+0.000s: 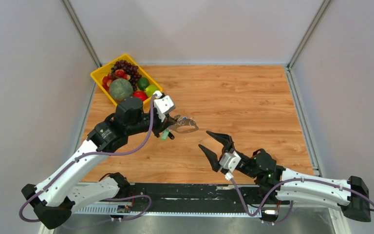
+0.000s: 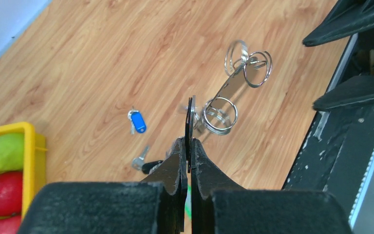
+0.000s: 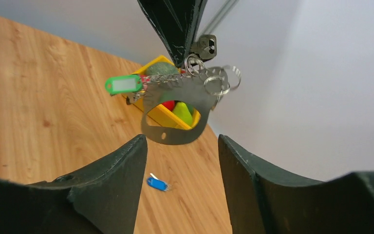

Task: Remove the keys from the keyring

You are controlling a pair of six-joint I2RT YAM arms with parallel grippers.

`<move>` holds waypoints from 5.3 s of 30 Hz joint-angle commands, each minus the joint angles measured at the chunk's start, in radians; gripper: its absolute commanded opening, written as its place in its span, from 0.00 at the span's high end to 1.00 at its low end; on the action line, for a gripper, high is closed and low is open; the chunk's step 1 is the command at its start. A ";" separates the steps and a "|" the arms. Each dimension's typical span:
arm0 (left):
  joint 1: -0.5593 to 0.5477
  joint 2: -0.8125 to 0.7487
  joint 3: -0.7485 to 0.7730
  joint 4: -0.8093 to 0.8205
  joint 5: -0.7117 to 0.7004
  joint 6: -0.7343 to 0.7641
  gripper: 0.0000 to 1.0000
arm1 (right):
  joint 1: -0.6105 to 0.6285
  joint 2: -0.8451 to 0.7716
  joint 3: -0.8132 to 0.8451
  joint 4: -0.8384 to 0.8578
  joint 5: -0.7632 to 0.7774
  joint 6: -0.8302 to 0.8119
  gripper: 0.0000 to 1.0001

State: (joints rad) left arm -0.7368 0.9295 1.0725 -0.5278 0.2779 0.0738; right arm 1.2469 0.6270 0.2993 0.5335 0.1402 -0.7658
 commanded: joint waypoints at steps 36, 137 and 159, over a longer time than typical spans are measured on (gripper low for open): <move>-0.058 0.079 0.022 -0.105 0.068 0.642 1.00 | -0.546 0.509 0.613 -0.382 -0.598 0.878 0.62; -0.056 -0.043 -0.366 0.435 0.258 0.634 1.00 | -0.411 0.165 -0.072 0.455 -0.454 0.711 1.00; -0.039 -0.114 -0.377 0.479 0.015 0.580 1.00 | -0.381 0.341 0.050 0.368 -0.770 0.701 1.00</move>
State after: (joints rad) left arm -0.7959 0.8318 0.6724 -0.0807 0.3790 0.6750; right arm 0.8402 0.9432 0.2962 0.9161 -0.5049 -0.0563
